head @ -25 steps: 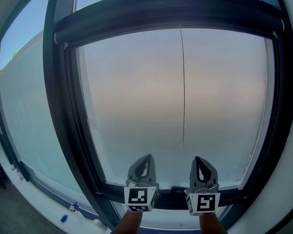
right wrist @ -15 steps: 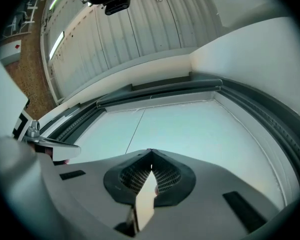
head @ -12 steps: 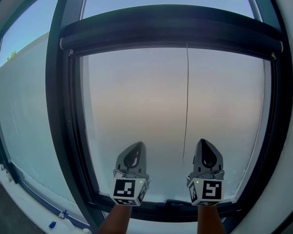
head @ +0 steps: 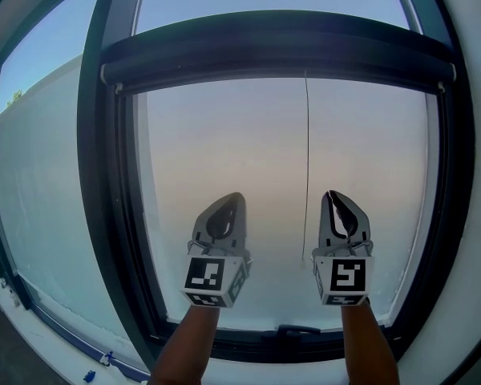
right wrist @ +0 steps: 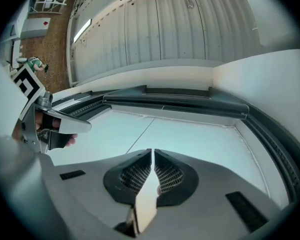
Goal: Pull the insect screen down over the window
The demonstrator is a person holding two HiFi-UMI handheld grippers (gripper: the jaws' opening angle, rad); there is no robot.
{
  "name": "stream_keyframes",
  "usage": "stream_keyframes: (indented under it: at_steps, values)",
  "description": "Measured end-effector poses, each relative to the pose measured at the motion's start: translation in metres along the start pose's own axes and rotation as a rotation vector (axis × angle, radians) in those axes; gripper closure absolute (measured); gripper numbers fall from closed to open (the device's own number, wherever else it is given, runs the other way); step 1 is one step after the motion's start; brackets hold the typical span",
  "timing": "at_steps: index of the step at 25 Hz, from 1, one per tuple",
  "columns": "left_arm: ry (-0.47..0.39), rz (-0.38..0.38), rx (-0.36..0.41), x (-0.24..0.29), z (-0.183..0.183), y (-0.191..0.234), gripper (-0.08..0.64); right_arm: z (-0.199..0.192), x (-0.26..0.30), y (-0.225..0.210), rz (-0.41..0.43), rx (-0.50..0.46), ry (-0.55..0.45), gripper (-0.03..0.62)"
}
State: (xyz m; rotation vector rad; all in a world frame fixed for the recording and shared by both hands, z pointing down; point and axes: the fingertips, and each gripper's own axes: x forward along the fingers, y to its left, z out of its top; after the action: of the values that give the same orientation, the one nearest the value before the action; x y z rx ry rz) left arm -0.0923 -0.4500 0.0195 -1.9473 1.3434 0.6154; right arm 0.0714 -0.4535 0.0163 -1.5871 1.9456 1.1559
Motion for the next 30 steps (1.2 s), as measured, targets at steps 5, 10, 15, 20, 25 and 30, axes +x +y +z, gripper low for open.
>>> stream_keyframes:
  at_steps: [5,10,15,20,25,30]
  values:
    - [-0.016,0.042,0.054,0.012,0.011,0.016,0.557,0.018,0.014,-0.007,-0.027,-0.025,-0.062,0.589]
    - [0.022,-0.019,0.114,0.039,0.011,0.021,0.557,0.045,0.039,-0.008,0.007,-0.125,-0.087,0.589]
    - [0.065,-0.015,0.344,0.067,0.017,0.022,0.557,0.057,0.065,-0.017,0.029,-0.299,-0.050,0.562]
    - [0.091,0.029,0.656,0.096,0.029,0.029,0.557,0.072,0.085,-0.030,0.037,-0.520,-0.041,0.525]
    - [0.150,0.019,0.851,0.121,0.043,0.032,0.466,0.081,0.100,-0.034,0.062,-0.677,-0.022,0.497]
    - [0.204,0.014,1.053,0.140,0.066,0.029,0.376,0.093,0.119,-0.038,0.067,-0.910,-0.002,0.476]
